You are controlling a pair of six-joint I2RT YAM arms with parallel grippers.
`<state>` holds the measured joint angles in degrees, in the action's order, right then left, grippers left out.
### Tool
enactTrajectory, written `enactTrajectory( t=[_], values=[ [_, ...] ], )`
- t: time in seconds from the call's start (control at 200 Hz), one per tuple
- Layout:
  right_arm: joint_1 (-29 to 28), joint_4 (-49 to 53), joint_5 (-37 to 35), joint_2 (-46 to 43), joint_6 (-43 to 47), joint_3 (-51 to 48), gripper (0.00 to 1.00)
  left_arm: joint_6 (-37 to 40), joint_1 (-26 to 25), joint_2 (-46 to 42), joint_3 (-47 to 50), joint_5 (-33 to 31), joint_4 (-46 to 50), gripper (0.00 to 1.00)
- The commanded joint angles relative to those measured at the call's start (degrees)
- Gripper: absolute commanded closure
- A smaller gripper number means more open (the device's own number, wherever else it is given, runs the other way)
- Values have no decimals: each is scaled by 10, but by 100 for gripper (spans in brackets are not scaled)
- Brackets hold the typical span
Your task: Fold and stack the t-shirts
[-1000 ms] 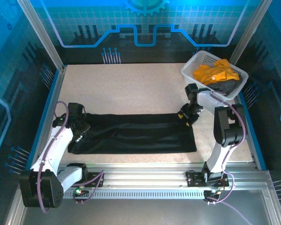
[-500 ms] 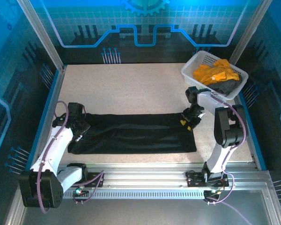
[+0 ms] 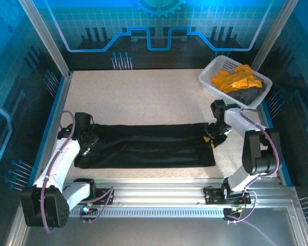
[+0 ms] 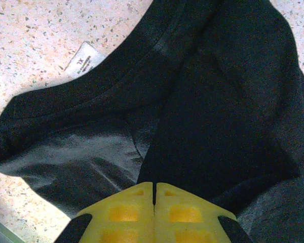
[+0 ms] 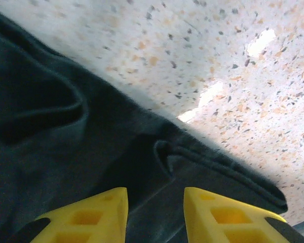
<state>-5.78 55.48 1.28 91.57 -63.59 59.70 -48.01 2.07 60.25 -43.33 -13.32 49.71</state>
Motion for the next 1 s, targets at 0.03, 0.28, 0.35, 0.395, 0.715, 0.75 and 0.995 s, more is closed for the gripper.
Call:
enactTrajectory(
  t=[0.03, 0.28, 0.35, 0.395, 0.715, 0.75, 0.995],
  values=[
    [-13, -11, -13, 8, -26, 54, 60, -9, -4, -11, 4, -15, 14, 100],
    [-47, -43, -6, 99, 0, 133, 100, -12, -5, -11, 3, -13, 5, 100],
    [-52, -34, -7, 125, 7, 141, 99, -12, -6, -11, 1, -12, 5, 100],
    [-53, -45, -8, 133, 13, 136, 99, -10, -6, -11, 0, -12, 5, 100],
    [-27, -24, -41, 171, 99, 156, 100, -2, -6, -10, -5, -10, 4, 100],
    [-25, -16, -35, 171, 107, 153, 100, -1, -6, -10, -6, -10, 4, 100],
    [-5, 4, -14, 137, 146, 98, 99, 1, -7, -6, -10, -8, 1, 100]
  ],
)
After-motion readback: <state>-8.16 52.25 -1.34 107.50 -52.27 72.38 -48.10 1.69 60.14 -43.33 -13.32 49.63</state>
